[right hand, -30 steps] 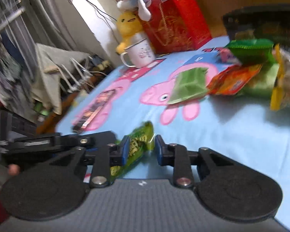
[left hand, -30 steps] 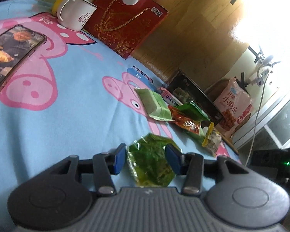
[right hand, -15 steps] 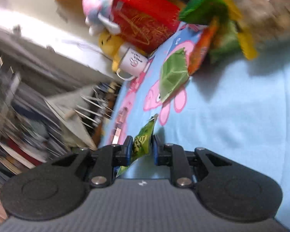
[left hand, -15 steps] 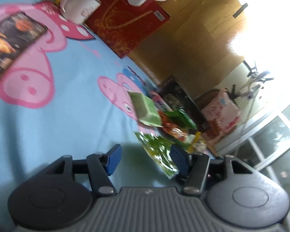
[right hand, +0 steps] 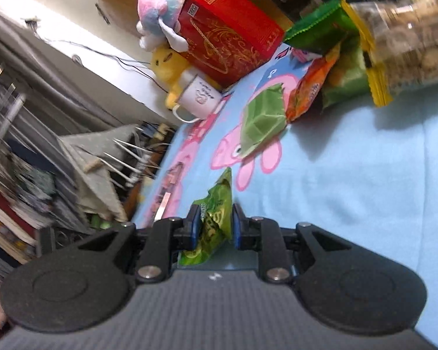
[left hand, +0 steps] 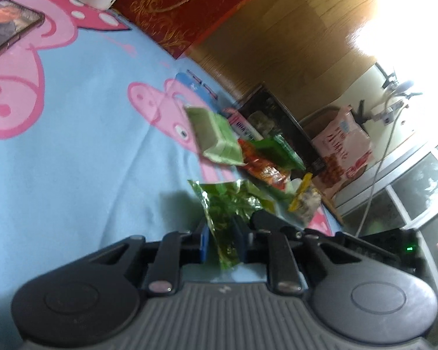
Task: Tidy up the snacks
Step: 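Lift the green pouch and carry it over the metal tin, then open the left tool to drop the green pouch into the tin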
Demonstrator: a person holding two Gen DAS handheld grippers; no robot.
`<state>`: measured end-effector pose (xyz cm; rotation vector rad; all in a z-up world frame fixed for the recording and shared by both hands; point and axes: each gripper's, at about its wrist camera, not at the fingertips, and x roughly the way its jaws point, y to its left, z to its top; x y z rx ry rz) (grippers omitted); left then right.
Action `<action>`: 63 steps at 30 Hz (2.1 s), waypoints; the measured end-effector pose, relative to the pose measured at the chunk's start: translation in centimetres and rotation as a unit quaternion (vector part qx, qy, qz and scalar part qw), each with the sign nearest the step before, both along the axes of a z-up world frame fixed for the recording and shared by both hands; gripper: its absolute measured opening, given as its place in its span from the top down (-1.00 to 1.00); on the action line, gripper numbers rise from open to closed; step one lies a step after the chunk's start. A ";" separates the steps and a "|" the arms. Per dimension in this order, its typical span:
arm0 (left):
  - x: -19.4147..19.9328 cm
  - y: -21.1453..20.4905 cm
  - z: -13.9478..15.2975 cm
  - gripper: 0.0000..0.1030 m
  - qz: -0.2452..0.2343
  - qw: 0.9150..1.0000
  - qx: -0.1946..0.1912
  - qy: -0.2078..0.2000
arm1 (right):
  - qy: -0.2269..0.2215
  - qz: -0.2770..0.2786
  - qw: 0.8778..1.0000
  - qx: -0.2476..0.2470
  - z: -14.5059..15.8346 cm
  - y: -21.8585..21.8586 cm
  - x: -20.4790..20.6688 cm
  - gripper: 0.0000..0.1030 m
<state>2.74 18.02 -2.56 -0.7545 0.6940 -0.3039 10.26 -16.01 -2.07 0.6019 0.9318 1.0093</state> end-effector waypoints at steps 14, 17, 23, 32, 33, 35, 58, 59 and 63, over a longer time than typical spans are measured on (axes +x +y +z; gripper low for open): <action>3.2 -6.9 1.3 0.67 -0.083 0.995 0.063 -0.003 | -0.081 -0.080 0.990 -0.085 0.1 -4.5 -1.3 0.43; 4.4 -9.9 1.6 0.67 -0.118 0.990 0.077 -0.005 | -0.076 -0.112 0.987 -0.089 0.0 -7.4 -1.5 0.43; 6.6 -17.4 2.2 0.68 -0.196 0.974 0.117 -0.015 | -0.090 -0.177 0.974 -0.113 0.3 -12.9 -2.4 0.42; 9.9 -27.4 3.0 0.73 -0.295 0.941 0.164 -0.031 | -0.121 -0.267 0.943 -0.160 0.4 -19.5 -2.5 0.43; 10.6 -28.0 3.2 0.73 -0.300 0.939 0.167 -0.031 | -0.125 -0.273 0.940 -0.161 0.6 -19.8 -2.1 0.43; 11.9 -28.6 3.7 0.75 -0.301 0.938 0.168 -0.029 | -0.136 -0.274 0.938 -0.161 1.1 -20.4 -1.1 0.47; 25.8 -20.3 10.8 0.78 -0.106 0.970 0.198 -0.089 | -0.252 -0.198 0.940 -0.115 5.1 -9.8 15.5 0.57; 26.1 -20.5 10.5 0.78 -0.105 0.971 0.199 -0.085 | -0.253 -0.200 0.939 -0.120 4.9 -9.8 15.5 0.53; 26.3 -20.6 9.2 0.75 -0.103 0.970 0.206 -0.076 | -0.253 -0.214 0.935 -0.128 4.5 -9.9 15.9 0.37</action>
